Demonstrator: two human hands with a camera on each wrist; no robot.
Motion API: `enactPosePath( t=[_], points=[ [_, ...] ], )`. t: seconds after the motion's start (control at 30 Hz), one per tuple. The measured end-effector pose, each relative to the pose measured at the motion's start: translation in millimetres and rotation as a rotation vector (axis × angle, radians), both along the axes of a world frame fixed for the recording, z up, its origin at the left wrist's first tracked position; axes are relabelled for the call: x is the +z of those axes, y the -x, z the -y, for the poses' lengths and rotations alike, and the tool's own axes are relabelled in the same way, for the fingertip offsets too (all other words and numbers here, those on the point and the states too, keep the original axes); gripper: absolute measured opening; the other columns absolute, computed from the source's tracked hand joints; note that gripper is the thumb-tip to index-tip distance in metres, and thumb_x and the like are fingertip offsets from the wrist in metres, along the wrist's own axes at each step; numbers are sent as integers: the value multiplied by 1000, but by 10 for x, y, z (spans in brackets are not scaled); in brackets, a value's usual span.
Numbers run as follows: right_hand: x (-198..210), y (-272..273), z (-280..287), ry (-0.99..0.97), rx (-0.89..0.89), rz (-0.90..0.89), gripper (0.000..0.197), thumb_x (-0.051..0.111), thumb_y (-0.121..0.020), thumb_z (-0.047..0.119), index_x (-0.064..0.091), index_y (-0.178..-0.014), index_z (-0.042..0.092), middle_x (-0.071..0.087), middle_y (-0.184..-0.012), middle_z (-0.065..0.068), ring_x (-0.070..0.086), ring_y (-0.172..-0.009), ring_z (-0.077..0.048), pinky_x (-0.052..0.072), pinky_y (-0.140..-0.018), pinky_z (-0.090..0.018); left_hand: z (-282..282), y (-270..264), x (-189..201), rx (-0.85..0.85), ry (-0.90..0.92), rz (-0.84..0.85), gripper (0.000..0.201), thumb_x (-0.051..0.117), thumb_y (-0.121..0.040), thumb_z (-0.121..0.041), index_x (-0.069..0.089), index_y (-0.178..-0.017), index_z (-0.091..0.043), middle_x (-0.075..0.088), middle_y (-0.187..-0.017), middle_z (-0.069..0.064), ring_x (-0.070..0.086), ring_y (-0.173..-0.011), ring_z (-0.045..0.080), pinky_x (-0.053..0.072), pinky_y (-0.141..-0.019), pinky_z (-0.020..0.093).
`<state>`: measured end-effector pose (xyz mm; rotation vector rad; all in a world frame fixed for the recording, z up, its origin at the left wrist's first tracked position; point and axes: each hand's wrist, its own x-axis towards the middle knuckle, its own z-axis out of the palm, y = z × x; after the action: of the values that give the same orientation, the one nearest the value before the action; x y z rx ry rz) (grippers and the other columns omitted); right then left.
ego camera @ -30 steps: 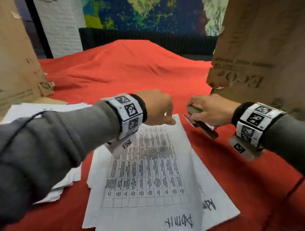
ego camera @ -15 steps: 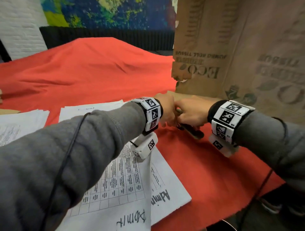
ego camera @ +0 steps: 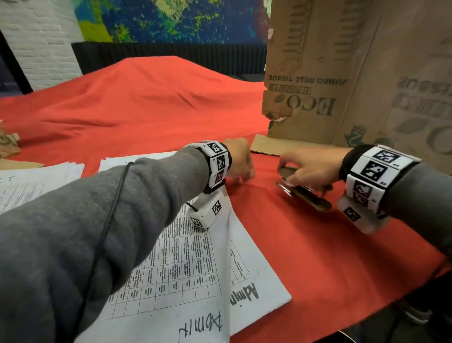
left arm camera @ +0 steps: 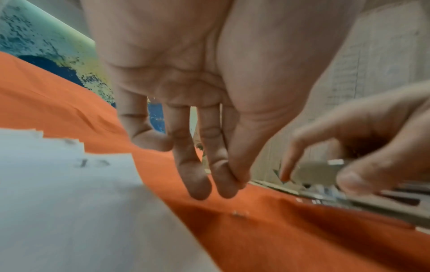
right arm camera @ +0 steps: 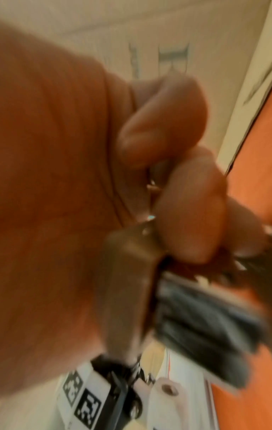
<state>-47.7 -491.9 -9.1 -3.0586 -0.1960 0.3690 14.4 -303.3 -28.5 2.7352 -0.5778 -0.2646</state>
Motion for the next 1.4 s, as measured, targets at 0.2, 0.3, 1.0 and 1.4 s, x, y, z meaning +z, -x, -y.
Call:
enactPosePath(
  t=[0.2,0.3,1.0,1.4],
  points=[
    [-74,-15,355,218,-90,-54,39,66,-91,31,51,-126,23,64,-98,0,64,-90,-23,52,-73,-34,-463,26,257,-54,4,50,15,79,-90,-25,80,-104,-26,80,-87,-6,75,-86,13,58,-87,29],
    [-74,-44,289,274,-117,-107,44,71,-88,35,52,-126,26,64,-97,2,62,-91,-20,51,-71,-30,-805,116,359,-71,-130,32,31,84,-84,-40,76,-113,-31,76,-100,-14,70,-92,12,51,-87,28],
    [-397,-491,-607,13,176,247,25,76,-73,8,83,-79,31,74,-71,11,70,-73,-13,62,-71,-30,-1304,392,-2,-196,-599,-69,108,81,-72,-66,21,-159,-41,32,-155,-4,51,-132,26,46,-108,52],
    [-294,-393,-248,-142,61,166,10,85,-78,14,81,-78,23,76,-73,10,63,-53,5,51,-56,-21,-1302,409,-1,-194,-622,-58,108,79,-75,-66,17,-160,-42,28,-158,-4,45,-137,26,45,-110,53]
  ],
)
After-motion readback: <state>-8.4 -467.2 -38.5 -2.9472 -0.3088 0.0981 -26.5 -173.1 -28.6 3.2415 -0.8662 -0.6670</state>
